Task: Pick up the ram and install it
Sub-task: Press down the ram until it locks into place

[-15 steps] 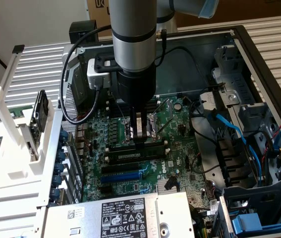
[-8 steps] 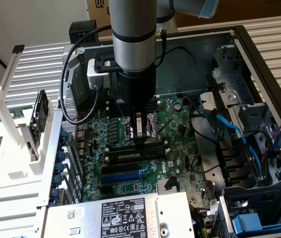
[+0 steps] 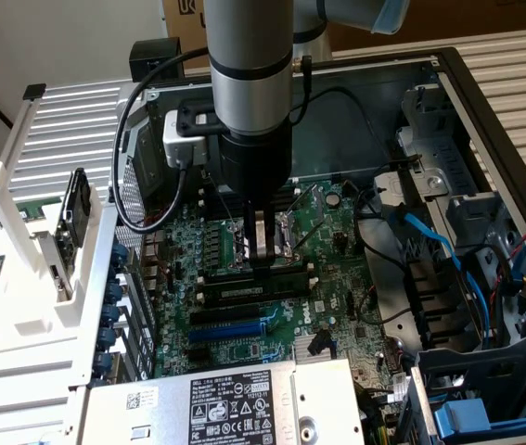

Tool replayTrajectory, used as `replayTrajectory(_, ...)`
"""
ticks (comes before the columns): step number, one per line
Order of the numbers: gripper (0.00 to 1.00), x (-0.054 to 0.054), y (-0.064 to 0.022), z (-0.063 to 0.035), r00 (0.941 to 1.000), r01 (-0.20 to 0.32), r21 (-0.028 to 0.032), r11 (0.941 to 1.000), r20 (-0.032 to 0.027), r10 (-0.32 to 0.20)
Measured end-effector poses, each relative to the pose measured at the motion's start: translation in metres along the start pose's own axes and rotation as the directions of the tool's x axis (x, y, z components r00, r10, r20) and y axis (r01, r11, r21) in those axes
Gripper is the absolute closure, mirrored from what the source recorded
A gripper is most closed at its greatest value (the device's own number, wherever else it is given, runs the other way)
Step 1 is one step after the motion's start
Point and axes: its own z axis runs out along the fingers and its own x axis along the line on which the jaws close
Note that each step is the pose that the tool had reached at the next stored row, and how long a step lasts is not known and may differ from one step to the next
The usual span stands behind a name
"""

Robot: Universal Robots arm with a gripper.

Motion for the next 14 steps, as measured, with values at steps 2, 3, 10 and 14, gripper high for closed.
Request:
replayTrajectory(2, 0.89, 0.0, 0.0, 0.0, 1.0, 0.0, 0.0, 1.0, 0.0, 0.0)
replayTrajectory(3, 0.89, 0.0, 0.0, 0.0, 1.0, 0.0, 0.0, 1.0, 0.0, 0.0)
replayTrajectory(10, 0.89, 0.0, 0.0, 0.0008, 1.0, 0.0, 0.0001, 1.0, 0.0004, 0.0)
replayTrajectory(14, 0.89, 0.0001, 0.0, 0.0007, 1.0, 0.0, 0.0, 1.0, 0.0, 0.0)
